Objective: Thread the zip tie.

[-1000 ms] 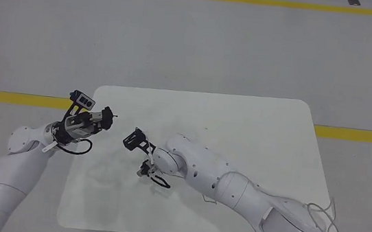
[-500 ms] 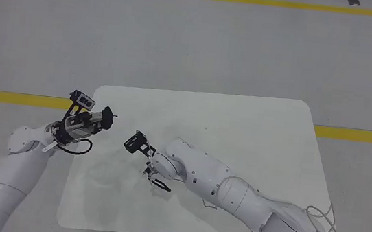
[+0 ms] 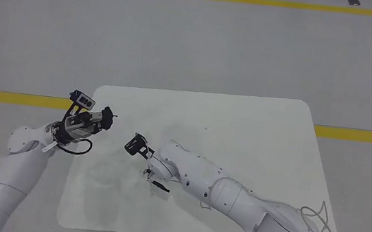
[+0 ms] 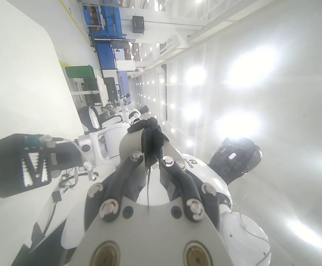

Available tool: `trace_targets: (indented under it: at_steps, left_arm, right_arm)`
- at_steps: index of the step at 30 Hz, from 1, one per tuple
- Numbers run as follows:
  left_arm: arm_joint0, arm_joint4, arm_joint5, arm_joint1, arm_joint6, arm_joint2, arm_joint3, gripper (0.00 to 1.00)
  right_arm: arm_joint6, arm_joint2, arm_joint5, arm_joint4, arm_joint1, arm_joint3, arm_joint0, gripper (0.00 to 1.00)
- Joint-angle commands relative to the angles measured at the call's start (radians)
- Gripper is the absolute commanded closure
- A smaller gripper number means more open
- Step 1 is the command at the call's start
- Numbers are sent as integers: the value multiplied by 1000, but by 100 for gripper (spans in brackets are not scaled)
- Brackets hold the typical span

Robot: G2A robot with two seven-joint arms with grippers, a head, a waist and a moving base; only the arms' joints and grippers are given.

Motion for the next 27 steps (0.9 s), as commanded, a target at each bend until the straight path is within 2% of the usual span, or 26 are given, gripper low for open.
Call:
trace_targets:
  at_steps: [1,19,23,27]
  left_arm:
    - [0,0,0,0,0,0,0,100]
    - [0,0,0,0,0,0,0,100]
    - [0,0,0,0,0,0,0,100]
    - [0,0,0,0,0,0,0,100]
  right_arm:
    - [-5,-2,-6,0,-11,20,3,85]
    - [-22,-14,-41,-1,-104,193,31,89]
    - [-26,-13,-43,-6,-119,222,34,84]
    - [-29,-10,-44,-14,-134,248,36,84]
